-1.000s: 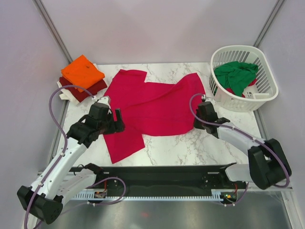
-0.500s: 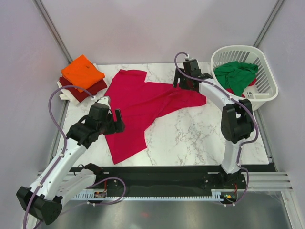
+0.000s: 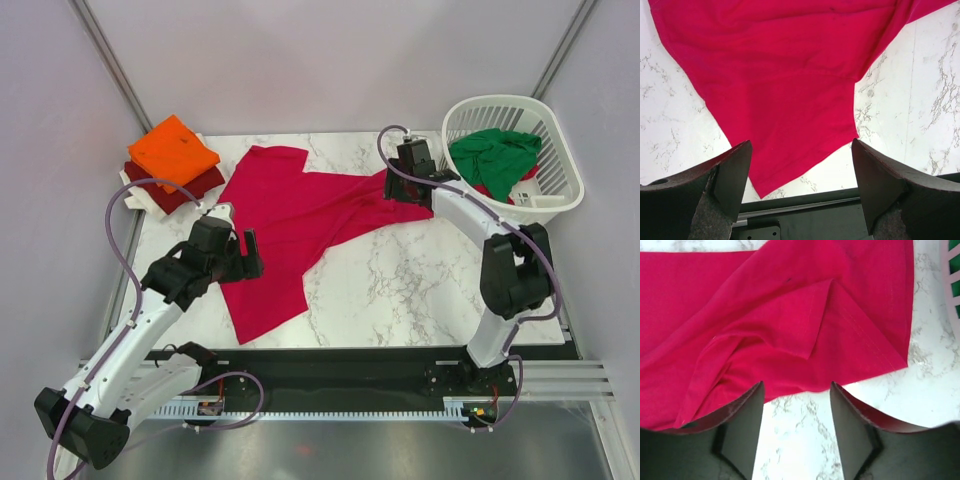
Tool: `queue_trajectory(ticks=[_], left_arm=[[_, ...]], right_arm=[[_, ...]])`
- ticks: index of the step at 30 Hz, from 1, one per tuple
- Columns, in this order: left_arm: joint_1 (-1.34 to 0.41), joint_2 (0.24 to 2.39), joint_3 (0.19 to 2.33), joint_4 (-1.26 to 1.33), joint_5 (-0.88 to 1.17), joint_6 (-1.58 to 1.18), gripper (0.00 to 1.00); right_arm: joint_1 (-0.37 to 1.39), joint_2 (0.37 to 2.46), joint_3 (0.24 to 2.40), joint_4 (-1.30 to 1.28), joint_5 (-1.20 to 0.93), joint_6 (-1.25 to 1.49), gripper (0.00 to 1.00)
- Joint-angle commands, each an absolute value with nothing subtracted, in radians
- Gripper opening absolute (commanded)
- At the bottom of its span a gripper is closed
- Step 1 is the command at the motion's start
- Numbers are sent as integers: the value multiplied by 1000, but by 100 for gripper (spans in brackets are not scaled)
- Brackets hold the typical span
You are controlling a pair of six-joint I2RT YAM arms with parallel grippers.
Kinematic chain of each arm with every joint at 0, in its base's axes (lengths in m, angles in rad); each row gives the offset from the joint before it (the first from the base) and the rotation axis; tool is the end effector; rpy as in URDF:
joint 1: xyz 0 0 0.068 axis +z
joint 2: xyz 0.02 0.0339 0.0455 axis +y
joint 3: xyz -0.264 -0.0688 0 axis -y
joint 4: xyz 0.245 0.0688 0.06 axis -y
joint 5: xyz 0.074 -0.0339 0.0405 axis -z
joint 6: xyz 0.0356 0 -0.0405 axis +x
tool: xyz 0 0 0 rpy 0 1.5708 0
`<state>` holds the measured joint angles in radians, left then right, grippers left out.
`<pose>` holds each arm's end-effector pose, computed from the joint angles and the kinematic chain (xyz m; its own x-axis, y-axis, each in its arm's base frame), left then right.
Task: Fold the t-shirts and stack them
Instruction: Flatten the tshirt out
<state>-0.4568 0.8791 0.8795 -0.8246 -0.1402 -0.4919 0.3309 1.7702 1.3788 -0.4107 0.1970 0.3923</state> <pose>0.1555 -0.0709 0.2967 -0.7467 -0.1541 -0.6471 -0.0012 0.9731 -0.2304 0.3781 0.1225 0.2560 -0.7008 0.1557 -0.6962 0.0844 0.9871 0.1358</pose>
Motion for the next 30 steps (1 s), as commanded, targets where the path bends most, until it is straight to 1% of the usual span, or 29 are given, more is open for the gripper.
queue_trajectory(ticks=[1,2,6,10,17,22,26,30], left_arm=[[-460,876,877,-811,-156,-499,88],[-460,873,877,-811,-156,-500,88],[-460,868,877,-811,-160,-500,88],[-460,870,876,-811,-160,-500,88],[-460,876,876,-813,-163,-502,88],[-460,887,877,-813,-160,-500,88],[-460,890,876,-813,-160,-500,88],[-460,891,876,-813,-158,-500,88]], right_arm=[[308,1864,1439,-361,198,390,61],[302,1905,1453,-357,198,399,55],[284,1991,1511,-348,164,410,51],[278,2049,1554,-345,160,417,50],[278,2102,1554,-330,121,431,50],[276,2069,1516,-319,98,443,50],[281,2060,1494,-314,57,451,48],[308,2005,1454,-322,110,446,48]])
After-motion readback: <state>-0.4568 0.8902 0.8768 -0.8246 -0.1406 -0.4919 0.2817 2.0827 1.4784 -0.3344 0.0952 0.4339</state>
